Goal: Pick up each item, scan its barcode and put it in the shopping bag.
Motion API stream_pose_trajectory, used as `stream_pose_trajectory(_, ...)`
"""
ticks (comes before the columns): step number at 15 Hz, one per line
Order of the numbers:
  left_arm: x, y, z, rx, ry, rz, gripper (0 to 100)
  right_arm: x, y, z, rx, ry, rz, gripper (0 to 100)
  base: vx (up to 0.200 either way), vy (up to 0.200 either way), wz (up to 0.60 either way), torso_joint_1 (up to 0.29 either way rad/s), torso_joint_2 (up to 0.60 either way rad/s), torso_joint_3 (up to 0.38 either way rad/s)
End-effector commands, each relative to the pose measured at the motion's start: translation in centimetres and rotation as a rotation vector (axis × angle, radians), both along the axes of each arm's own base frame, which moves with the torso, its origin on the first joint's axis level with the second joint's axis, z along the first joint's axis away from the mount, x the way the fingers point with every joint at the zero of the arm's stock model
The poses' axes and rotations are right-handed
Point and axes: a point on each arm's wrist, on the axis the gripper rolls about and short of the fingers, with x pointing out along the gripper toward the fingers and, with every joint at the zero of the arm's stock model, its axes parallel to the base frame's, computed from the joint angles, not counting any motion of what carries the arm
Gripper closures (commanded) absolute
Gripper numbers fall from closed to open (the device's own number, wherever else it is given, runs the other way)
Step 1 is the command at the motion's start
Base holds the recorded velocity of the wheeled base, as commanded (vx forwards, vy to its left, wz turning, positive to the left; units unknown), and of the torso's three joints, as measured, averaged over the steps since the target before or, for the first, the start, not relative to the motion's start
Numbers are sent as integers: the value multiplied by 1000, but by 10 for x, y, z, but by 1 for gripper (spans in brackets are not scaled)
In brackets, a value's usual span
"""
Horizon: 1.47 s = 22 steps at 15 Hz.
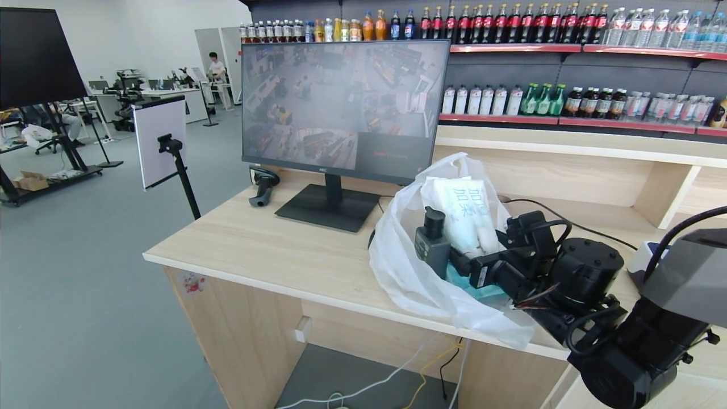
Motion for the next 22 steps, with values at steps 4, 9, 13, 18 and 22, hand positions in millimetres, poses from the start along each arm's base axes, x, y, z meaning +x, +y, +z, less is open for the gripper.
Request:
stream_pose_trajectory(4, 0, 0, 0, 0, 0, 0, 0, -5, -3, 10, 13, -28, -3, 0, 0, 0, 0, 0, 0, 0)
stream_pose_trajectory(9, 0, 0, 0, 0, 0, 0, 0, -11, -8, 16, 16, -37, -9, 0, 0, 0, 0, 0, 0, 0)
stream_pose_trajectory(13, 0, 0, 0, 0, 0, 0, 0, -17, -11, 23, 21, -50, -11, 0, 0, 0, 0, 0, 0, 0)
stream_pose_trajectory(18, 0, 0, 0, -1, 0, 0, 0, -51, -24, 50, 41, -104, -11, 0, 0, 0, 0, 0, 0, 0)
stream_pose_trajectory(22, 0, 0, 0, -1, 1, 0, 0, -99, -44, 63, 48, -123, -17, 0, 0, 0, 0, 0, 0, 0)
